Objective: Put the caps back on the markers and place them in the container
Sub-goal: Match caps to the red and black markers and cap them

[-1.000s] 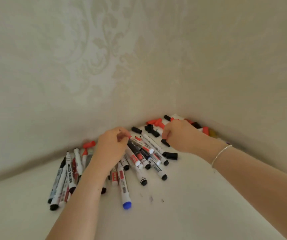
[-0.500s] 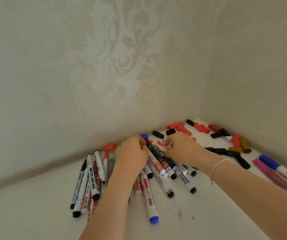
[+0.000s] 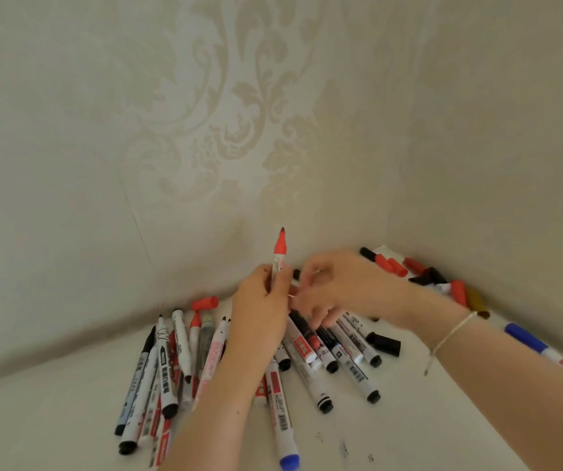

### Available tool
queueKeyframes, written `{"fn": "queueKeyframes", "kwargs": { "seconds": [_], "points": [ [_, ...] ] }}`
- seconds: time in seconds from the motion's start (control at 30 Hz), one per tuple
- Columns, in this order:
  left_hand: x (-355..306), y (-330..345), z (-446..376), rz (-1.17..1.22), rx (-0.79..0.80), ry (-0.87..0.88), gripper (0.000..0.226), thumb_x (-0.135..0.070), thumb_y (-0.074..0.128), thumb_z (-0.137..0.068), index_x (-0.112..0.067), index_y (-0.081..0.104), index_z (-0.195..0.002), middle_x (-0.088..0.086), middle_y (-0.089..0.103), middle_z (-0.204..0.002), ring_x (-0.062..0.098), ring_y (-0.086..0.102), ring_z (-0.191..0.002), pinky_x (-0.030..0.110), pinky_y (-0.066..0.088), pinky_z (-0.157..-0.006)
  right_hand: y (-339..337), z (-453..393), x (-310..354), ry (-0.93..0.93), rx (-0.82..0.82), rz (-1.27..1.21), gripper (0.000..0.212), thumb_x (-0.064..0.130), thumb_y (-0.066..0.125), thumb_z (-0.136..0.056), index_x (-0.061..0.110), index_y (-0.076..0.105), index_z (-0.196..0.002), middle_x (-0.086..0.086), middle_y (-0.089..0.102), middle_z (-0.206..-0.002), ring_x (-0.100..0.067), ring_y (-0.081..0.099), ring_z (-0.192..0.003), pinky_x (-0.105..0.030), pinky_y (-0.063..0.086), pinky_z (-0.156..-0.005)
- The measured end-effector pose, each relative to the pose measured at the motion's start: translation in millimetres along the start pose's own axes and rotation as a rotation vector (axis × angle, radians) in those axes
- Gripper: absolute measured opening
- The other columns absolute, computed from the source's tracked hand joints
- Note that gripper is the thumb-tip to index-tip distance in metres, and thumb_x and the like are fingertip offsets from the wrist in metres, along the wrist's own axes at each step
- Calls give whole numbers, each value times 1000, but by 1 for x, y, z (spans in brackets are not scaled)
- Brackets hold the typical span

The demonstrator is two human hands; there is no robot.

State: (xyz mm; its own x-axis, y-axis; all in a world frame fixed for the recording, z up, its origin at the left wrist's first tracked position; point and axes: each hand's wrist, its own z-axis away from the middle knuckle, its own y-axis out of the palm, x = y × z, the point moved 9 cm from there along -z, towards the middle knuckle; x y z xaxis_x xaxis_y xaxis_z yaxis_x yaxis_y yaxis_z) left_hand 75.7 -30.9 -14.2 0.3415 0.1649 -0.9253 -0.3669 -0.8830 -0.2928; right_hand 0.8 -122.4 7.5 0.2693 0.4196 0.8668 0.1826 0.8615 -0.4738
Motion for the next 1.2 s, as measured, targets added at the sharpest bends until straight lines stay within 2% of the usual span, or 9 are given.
{"fn": "queueKeyframes", "kwargs": {
  "seconds": [0.13,0.33,0.47,0.6,0.7,0.87,1.0,1.1,1.2],
  "points": [
    [-2,9,3,12,52,17,16,-31,44,-100,-23,58,-99,-2,67,-74,4,56,-54,26,50,-58,-89,-27,-33,136,-504,235,21,3,55,-86,8,62,-106,-11,65,-99,-20,62,-76,-28,51,-64],
    [-7,11,6,-86,78,76,14,-32,43,-100,-31,55,-106,-4,65,-76,2,42,-46,17,39,-46,-78,-50,-71,270,-323,630,33,4,52,-92,13,58,-123,-8,60,-120,-23,58,-101,-21,40,-71],
    [-4,9,4,-96,71,63,14,-33,43,-100,-31,56,-103,-5,64,-75,0,42,-43,13,37,-43,-87,-57,-80,273,-437,598,29,4,54,-87,14,62,-113,-7,61,-100,-23,57,-89,-28,47,-76],
    [-3,11,4,-117,82,62,11,-35,43,-100,-37,53,-96,-4,65,-76,2,42,-47,17,39,-46,-89,-74,-75,168,-481,611,34,8,51,-84,11,61,-116,-11,62,-113,-30,59,-102,-40,51,-88],
    [-3,10,3,-109,79,59,12,-35,43,-100,-39,52,-92,-5,65,-75,0,42,-45,14,38,-45,-84,-85,-78,170,-385,748,29,7,49,-84,13,65,-108,-9,65,-105,-27,61,-92,-38,53,-83],
    [-2,8,3,-111,71,48,12,-34,43,-100,-33,55,-101,-5,65,-75,3,41,-47,13,36,-43,-79,-89,-76,222,-279,944,24,6,60,-86,10,62,-109,-9,63,-108,-25,61,-95,-34,52,-80],
    [-3,8,2,-124,75,58,16,-37,42,-100,-31,56,-103,-4,65,-76,0,42,-43,10,35,-42,-85,-83,-68,162,-363,979,24,5,55,-85,13,63,-107,-6,59,-103,-25,57,-96,-34,42,-85],
    [-5,6,1,-134,55,77,23,-45,39,-99,-32,57,-103,-6,65,-76,-5,47,-45,8,37,-45,-103,-71,-44,47,-517,610,21,7,62,-83,9,66,-103,-5,62,-97,-22,56,-90,-27,41,-77],
    [-5,4,1,-130,30,70,26,-46,38,-99,-32,59,-105,-6,66,-74,-6,50,-48,8,38,-46,-97,-60,-15,-27,-399,-25,32,-1,61,-83,8,65,-114,-12,65,-89,-23,61,-81,-28,50,-74]
  ]
}}
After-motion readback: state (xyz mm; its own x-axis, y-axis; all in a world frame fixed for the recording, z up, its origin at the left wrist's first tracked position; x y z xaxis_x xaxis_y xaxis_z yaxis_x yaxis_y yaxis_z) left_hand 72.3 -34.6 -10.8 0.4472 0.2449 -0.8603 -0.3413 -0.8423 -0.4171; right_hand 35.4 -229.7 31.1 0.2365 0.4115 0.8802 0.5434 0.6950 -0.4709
